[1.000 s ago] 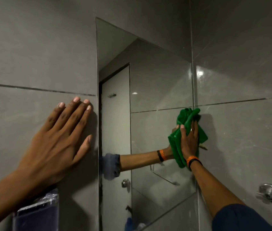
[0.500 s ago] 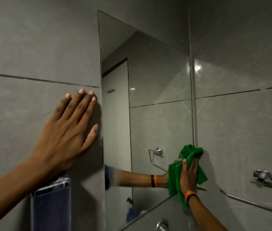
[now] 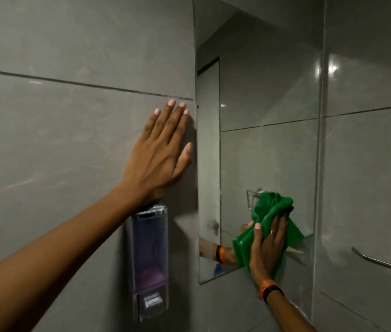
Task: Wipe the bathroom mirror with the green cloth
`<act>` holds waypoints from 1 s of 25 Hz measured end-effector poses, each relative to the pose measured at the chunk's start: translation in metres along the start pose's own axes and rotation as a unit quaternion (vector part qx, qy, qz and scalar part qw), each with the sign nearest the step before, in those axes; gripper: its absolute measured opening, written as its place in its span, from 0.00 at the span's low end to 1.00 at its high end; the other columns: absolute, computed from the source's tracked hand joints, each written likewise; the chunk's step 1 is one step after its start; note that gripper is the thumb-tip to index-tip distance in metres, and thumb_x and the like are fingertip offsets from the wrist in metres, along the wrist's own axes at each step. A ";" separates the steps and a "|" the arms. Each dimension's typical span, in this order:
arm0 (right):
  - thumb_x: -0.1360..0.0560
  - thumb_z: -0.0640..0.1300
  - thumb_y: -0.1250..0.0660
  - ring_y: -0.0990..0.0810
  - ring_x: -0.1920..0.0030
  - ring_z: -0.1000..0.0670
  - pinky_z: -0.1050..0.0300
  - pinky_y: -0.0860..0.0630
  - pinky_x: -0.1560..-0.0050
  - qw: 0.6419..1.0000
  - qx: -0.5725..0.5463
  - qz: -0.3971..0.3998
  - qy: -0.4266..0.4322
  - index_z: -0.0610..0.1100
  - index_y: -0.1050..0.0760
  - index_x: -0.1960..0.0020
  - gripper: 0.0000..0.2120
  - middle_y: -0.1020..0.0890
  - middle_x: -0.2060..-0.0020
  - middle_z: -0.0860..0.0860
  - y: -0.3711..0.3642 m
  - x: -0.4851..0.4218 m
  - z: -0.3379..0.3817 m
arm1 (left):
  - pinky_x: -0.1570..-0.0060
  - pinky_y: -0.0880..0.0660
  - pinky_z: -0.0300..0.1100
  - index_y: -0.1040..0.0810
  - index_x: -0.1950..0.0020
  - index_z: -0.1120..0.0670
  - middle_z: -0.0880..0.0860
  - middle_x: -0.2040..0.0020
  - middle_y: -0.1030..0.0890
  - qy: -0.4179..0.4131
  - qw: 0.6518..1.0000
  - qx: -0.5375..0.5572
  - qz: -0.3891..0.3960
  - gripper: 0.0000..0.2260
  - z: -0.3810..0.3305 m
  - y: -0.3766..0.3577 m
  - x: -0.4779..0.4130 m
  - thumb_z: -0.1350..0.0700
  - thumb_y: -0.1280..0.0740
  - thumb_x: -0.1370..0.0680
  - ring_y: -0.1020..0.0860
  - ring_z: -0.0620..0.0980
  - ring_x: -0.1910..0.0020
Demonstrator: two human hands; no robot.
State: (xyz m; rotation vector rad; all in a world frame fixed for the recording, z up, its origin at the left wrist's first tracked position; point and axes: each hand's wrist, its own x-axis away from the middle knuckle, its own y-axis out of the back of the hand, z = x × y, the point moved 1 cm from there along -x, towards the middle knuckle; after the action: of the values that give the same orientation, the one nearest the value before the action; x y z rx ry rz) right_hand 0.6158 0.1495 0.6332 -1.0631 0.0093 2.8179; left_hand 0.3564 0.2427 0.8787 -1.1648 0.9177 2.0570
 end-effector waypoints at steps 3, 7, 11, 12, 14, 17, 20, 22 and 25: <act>0.19 0.66 0.53 0.41 0.21 0.38 0.37 0.43 0.22 0.997 0.030 -0.002 0.071 0.40 0.41 0.21 0.37 0.39 0.21 0.39 -0.012 0.041 0.033 | 0.20 0.47 0.55 0.45 0.21 0.62 0.61 0.19 0.43 0.004 1.000 0.018 -0.005 0.29 0.002 0.003 0.000 0.47 0.53 0.17 0.48 0.57 0.19; 0.17 0.60 0.52 0.39 0.22 0.36 0.35 0.41 0.23 0.992 0.053 -0.018 0.115 0.37 0.37 0.24 0.33 0.36 0.22 0.38 -0.027 0.072 0.074 | 0.21 0.47 0.55 0.43 0.21 0.63 0.61 0.20 0.41 0.005 0.999 0.033 -0.015 0.28 0.005 0.009 0.006 0.48 0.51 0.18 0.46 0.57 0.19; 0.18 0.59 0.53 0.37 0.23 0.35 0.31 0.38 0.26 0.995 0.036 -0.049 0.081 0.36 0.35 0.24 0.33 0.34 0.23 0.37 -0.035 0.070 0.122 | 0.20 0.49 0.52 0.43 0.21 0.62 0.61 0.20 0.42 0.020 0.998 0.054 -0.019 0.28 0.006 0.016 0.010 0.49 0.51 0.18 0.47 0.56 0.20; 0.18 0.58 0.52 0.37 0.23 0.35 0.31 0.37 0.27 0.995 0.029 -0.053 0.081 0.37 0.35 0.24 0.32 0.34 0.23 0.37 -0.036 0.067 0.138 | 0.20 0.49 0.52 0.43 0.21 0.62 0.61 0.20 0.41 0.022 0.998 0.056 -0.021 0.28 0.006 0.018 0.011 0.49 0.51 0.18 0.47 0.56 0.20; 0.18 0.57 0.50 0.38 0.22 0.36 0.32 0.38 0.26 0.994 0.025 -0.060 0.084 0.38 0.37 0.23 0.31 0.34 0.23 0.38 -0.041 0.054 0.175 | 0.21 0.48 0.53 0.42 0.22 0.62 0.60 0.20 0.41 0.023 0.998 0.055 -0.024 0.27 0.009 0.022 0.012 0.50 0.51 0.18 0.46 0.56 0.20; 0.19 0.56 0.48 0.38 0.22 0.36 0.32 0.40 0.24 0.993 0.006 -0.067 0.098 0.42 0.38 0.22 0.30 0.35 0.22 0.40 -0.048 0.014 0.239 | 0.21 0.47 0.53 0.42 0.22 0.62 0.60 0.20 0.41 0.014 0.999 0.041 -0.027 0.27 0.017 0.028 0.009 0.50 0.50 0.18 0.45 0.57 0.20; 0.20 0.58 0.49 0.40 0.21 0.37 0.32 0.44 0.23 0.990 -0.003 -0.078 0.120 0.45 0.40 0.21 0.31 0.36 0.21 0.41 -0.052 -0.034 0.294 | 0.22 0.45 0.54 0.40 0.23 0.64 0.62 0.21 0.39 0.007 0.999 0.018 -0.030 0.27 0.032 0.037 0.000 0.50 0.49 0.19 0.43 0.59 0.21; 0.20 0.60 0.47 0.43 0.20 0.38 0.32 0.46 0.22 0.988 -0.006 -0.071 0.138 0.47 0.41 0.20 0.32 0.38 0.20 0.43 -0.055 -0.064 0.326 | 0.23 0.43 0.56 0.38 0.24 0.65 0.63 0.22 0.36 0.016 0.999 -0.008 -0.035 0.27 0.046 0.047 -0.007 0.51 0.49 0.19 0.41 0.61 0.22; 0.21 0.60 0.45 0.43 0.20 0.38 0.33 0.48 0.22 0.984 -0.020 -0.066 0.165 0.49 0.42 0.20 0.32 0.39 0.20 0.44 -0.062 -0.100 0.367 | 0.23 0.43 0.57 0.38 0.24 0.66 0.65 0.22 0.37 0.030 0.999 -0.024 -0.033 0.27 0.063 0.061 -0.017 0.51 0.49 0.19 0.42 0.62 0.22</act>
State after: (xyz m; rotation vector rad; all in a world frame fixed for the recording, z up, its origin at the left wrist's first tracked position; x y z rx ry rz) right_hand 0.4566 0.2175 0.9776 -1.4697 -0.0823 2.5036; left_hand 0.2868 0.2545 0.9341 -1.2705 0.8509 2.0115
